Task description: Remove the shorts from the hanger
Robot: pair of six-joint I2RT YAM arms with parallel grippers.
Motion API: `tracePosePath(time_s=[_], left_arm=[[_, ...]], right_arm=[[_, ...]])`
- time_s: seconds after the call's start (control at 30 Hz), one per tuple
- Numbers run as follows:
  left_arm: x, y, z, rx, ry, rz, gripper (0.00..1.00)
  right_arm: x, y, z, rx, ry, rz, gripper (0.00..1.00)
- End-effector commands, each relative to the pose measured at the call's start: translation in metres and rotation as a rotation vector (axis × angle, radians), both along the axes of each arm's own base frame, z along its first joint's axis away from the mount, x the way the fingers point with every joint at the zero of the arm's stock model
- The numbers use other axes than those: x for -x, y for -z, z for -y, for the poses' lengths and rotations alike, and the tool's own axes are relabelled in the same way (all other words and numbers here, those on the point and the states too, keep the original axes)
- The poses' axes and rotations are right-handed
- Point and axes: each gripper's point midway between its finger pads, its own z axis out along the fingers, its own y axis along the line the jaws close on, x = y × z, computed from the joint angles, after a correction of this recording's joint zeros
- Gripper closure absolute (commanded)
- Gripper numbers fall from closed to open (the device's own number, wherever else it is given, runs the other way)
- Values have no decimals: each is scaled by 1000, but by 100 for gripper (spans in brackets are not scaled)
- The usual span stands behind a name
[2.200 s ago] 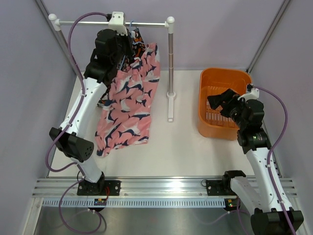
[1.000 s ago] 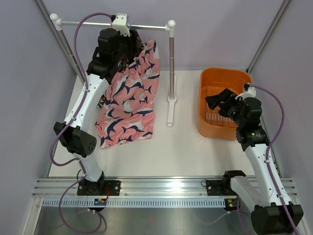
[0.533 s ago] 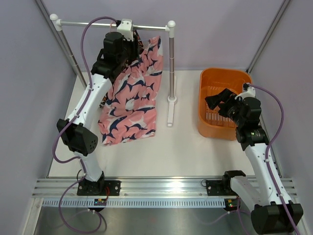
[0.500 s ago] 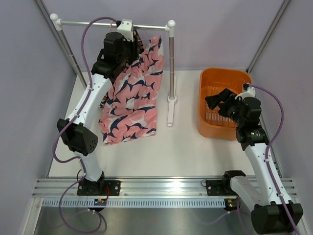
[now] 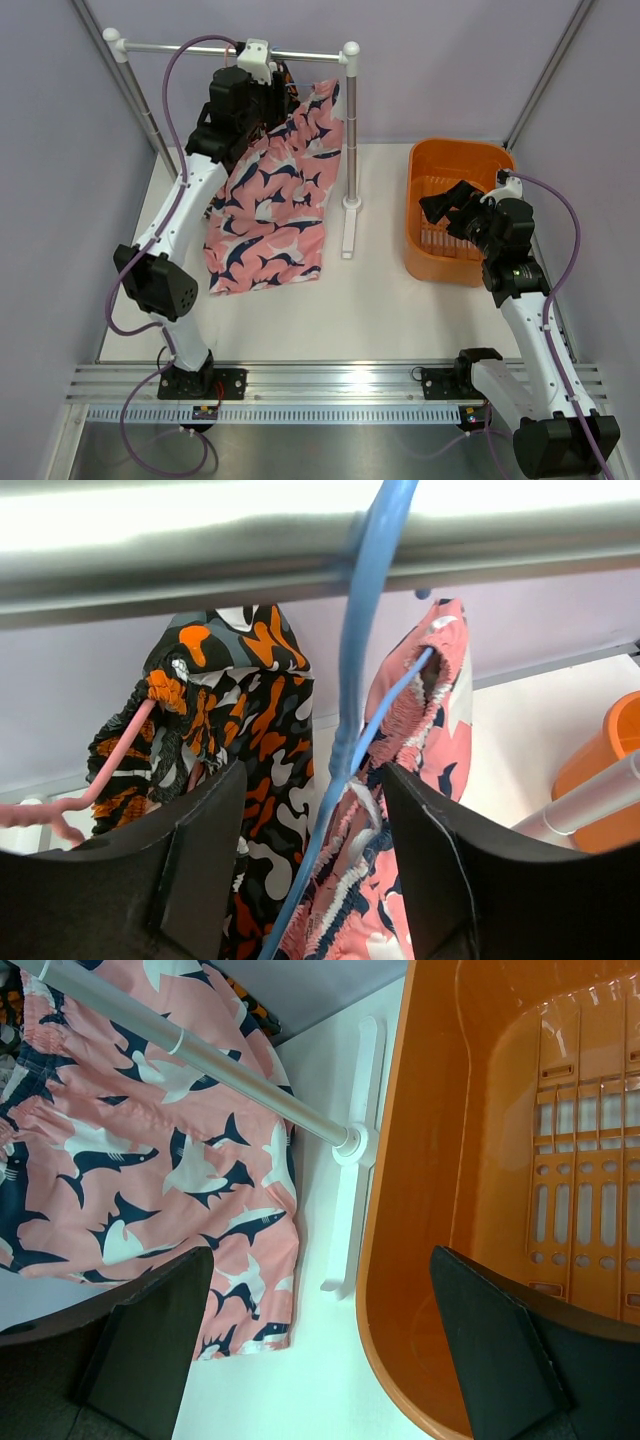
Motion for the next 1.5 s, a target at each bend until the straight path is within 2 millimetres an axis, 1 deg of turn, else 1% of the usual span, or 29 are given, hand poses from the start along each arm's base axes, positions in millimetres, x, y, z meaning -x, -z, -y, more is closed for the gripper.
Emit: tracePosePath(time_s=[0.0,0.07,0.1,0.17,0.27,0.33,0.37,0.43,0.5,0.53,0.57,0.6,0.73,0.93,1.03,1.07,1.1,1.13,1.17,1.2,1.23,1.27,1.3,1.33,1.37,1.43,1.47], left_arm=[[20,-59,-1,38,40,160,39],[23,-65,0,38,51,177,42],[25,-61,3,38,70,173,44],[26,-66,1,41,65,188,48],[24,-63,4,33,76,183,52],[21,-63,4,31,73,182,53],[17,-59,6,27,76,174,53],[16,-61,7,27,80,177,55],[12,-55,8,18,81,160,55],[10,-55,9,15,85,158,55],[10,-59,10,16,86,161,55],[8,-55,10,13,85,153,55],[4,-52,9,12,87,150,55],[-3,-41,9,3,90,119,58],[-3,-40,8,7,93,130,62],[-3,-41,7,8,98,133,64],[-3,-40,7,7,96,131,72],[-2,-42,6,9,93,136,75],[-2,-43,4,9,88,139,78],[-1,-48,5,16,95,161,81],[-1,-45,6,19,100,159,83],[3,-52,5,27,115,177,85],[4,-54,6,32,125,182,88],[5,-54,7,42,134,177,95],[6,-58,8,49,146,177,100],[7,-62,8,57,156,171,100],[10,-74,8,59,164,190,100]], right_arm=[[-2,-10,-3,8,-27,53,1],[-3,-10,-2,9,-24,51,1],[-3,-9,-2,9,-24,50,1],[-2,-9,-3,8,-27,51,1],[-3,-8,-2,7,-25,49,1],[-4,-8,-3,7,-27,49,0],[-4,-8,-3,7,-27,49,1],[-4,-8,-3,8,-27,49,0],[-4,-8,-2,9,-26,48,1],[-4,-8,-3,9,-26,48,0],[-4,-8,-2,10,-25,48,1],[-4,-8,-3,10,-28,48,0],[-4,-8,-2,9,-24,48,0],[-4,-6,-2,11,-22,44,0],[-5,-6,-2,13,-22,44,1],[-5,-6,-2,13,-24,44,1],[-5,-5,-2,12,-24,41,0],[-5,-4,-2,13,-24,38,1],[-5,-5,-2,12,-25,41,1],[-6,-5,-2,12,-24,41,1],[-5,-5,-2,11,-25,41,1],[-6,-5,-2,10,-26,41,1],[-6,-4,-2,11,-25,41,0],[-6,-4,-2,12,-27,40,1],[-7,-4,-3,9,-26,37,0],[-7,-3,-3,9,-31,36,1],[-7,-3,-4,5,-34,37,0]])
